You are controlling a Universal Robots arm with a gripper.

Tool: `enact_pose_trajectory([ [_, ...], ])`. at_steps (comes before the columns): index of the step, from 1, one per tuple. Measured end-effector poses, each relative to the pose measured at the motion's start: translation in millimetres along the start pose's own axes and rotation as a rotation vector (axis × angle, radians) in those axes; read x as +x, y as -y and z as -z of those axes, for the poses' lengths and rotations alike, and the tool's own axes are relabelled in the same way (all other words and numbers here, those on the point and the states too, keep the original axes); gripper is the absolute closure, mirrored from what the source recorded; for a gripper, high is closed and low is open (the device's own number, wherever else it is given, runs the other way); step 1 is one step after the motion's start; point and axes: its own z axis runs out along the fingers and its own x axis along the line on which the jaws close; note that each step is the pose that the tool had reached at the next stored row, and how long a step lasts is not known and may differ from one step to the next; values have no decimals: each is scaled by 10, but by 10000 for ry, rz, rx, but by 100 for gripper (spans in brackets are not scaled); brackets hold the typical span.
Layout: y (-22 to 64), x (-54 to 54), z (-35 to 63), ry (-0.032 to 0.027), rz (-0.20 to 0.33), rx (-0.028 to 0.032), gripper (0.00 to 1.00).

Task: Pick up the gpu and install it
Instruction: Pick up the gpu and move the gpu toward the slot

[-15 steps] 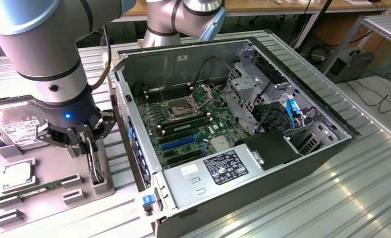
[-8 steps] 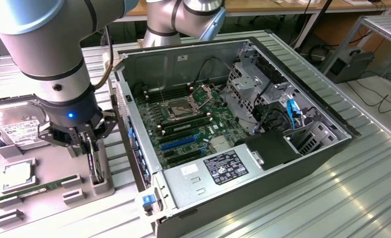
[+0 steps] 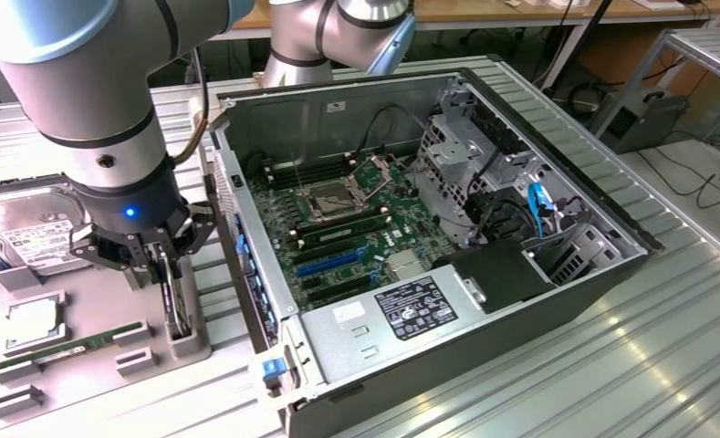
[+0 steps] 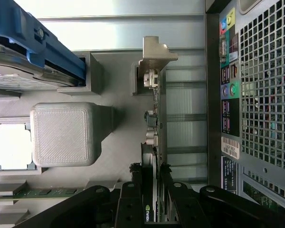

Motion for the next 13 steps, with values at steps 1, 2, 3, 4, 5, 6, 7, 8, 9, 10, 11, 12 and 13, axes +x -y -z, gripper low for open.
enact_pose_trajectory([
  [1, 0, 0, 0, 0, 0, 0, 74],
  [2, 0, 0, 0, 0, 0, -1, 74],
  [3, 0, 0, 0, 0, 0, 0, 74],
  [4, 0, 0, 0, 0, 0, 0, 74],
  [5, 0, 0, 0, 0, 0, 0, 74],
  [6, 0, 0, 0, 0, 0, 0, 74],
  [7, 0, 0, 0, 0, 0, 0, 74],
  [8, 0, 0, 2, 1, 0, -1, 74],
  [9, 0, 0, 7, 0, 0, 0, 74],
  [10, 0, -1, 16, 0, 0, 0, 74],
  [11, -1, -1, 30, 0, 0, 0, 74],
  [12, -1, -1, 47, 0, 0, 0, 74],
  [13, -1, -2, 69, 0, 0, 0, 74],
])
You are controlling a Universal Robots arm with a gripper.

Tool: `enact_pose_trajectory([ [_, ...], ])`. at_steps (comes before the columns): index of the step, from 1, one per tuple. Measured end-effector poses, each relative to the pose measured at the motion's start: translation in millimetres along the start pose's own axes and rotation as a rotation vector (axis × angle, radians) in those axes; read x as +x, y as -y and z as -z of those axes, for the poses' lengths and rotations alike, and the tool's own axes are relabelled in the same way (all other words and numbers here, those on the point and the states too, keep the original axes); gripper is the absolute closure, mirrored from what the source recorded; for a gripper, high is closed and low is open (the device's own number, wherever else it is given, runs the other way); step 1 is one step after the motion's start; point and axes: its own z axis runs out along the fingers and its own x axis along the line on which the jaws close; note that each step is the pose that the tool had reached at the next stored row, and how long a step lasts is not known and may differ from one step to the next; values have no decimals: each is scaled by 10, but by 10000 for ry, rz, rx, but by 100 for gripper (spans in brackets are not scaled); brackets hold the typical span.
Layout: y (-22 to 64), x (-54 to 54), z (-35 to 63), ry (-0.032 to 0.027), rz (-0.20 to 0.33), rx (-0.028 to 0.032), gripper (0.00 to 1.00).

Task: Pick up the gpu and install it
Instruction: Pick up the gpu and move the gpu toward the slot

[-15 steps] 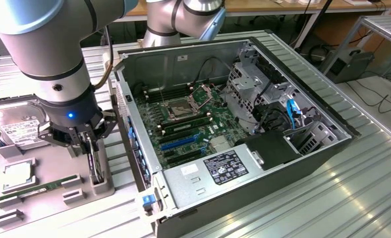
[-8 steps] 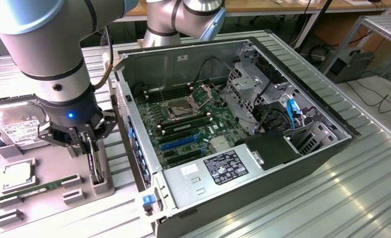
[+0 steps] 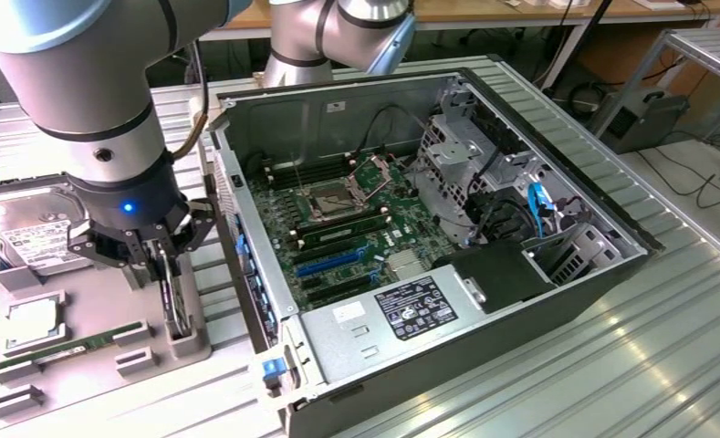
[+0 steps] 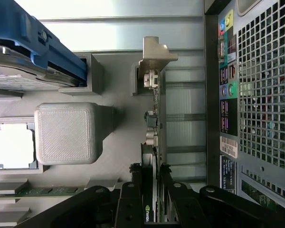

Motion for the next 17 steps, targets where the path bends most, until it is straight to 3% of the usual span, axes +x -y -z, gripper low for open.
enact_pose_trajectory([
  [7, -4, -5, 187, -1, 0, 0, 74],
  [17, -14, -18, 655, -1, 2, 0, 74],
])
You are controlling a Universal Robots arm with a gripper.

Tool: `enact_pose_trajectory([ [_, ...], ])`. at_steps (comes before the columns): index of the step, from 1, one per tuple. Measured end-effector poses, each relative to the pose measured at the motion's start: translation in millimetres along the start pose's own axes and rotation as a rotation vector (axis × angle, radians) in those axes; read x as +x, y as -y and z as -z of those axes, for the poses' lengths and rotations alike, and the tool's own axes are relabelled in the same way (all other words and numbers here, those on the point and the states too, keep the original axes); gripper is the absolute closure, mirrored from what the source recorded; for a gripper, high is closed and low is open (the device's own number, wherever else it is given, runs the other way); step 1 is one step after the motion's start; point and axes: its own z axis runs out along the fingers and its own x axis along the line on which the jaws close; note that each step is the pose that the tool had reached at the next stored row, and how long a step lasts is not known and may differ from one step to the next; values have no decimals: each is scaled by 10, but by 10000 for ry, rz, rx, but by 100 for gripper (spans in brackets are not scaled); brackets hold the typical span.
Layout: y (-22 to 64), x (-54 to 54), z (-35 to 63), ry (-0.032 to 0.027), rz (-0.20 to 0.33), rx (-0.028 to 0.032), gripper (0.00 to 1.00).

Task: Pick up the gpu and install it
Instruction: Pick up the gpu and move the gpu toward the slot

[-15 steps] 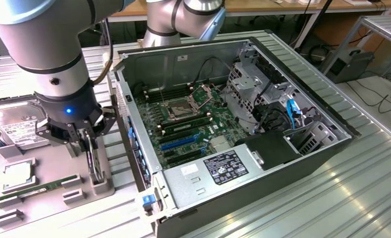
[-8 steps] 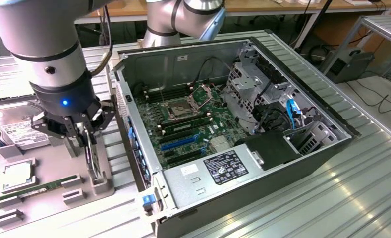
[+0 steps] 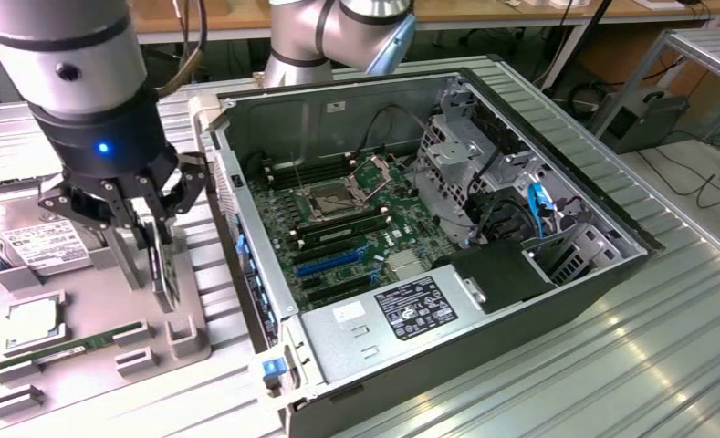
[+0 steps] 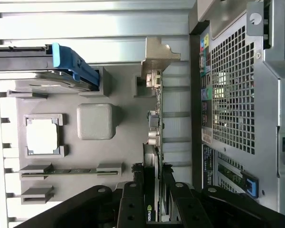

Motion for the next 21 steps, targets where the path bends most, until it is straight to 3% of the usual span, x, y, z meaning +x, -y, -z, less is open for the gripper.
enact_pose_trajectory([
  [12, -15, -90, 561, 0, 1, 5, 74],
  [21, -26, -272, 842, 3, 2, 46, 74],
])
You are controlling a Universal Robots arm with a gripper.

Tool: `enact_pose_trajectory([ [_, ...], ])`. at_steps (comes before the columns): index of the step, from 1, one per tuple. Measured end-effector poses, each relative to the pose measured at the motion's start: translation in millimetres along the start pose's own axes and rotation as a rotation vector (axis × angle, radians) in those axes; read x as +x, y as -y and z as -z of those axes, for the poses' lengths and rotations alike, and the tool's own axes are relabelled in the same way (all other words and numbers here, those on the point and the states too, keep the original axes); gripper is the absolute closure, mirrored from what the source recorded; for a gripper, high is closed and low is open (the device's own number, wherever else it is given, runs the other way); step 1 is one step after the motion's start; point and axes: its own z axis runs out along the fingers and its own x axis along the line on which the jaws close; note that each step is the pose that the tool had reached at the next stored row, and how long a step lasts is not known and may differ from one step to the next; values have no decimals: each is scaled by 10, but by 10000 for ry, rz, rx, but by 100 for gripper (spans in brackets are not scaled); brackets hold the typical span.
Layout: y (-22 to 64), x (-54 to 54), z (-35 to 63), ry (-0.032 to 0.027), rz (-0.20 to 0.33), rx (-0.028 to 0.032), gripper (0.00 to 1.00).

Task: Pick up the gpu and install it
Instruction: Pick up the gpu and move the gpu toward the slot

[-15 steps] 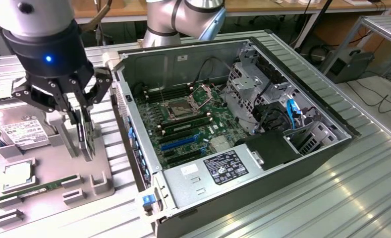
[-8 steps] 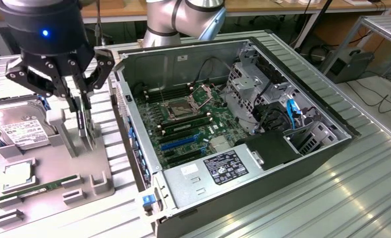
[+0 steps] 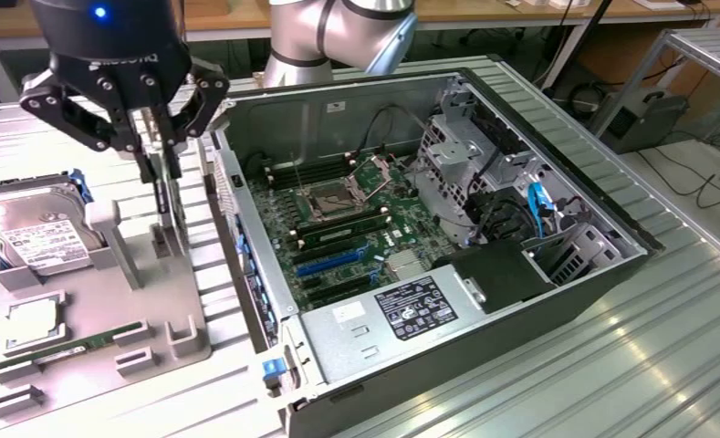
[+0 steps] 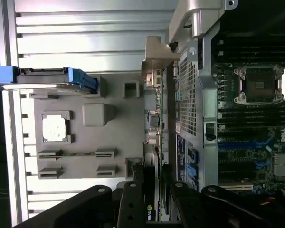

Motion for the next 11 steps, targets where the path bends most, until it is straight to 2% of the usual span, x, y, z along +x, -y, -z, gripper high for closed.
enact_pose_trajectory([
  [6, -11, -291, 152, 0, 1, 48, 74],
  [11, -18, -500, 185, 1, 1, 65, 74],
])
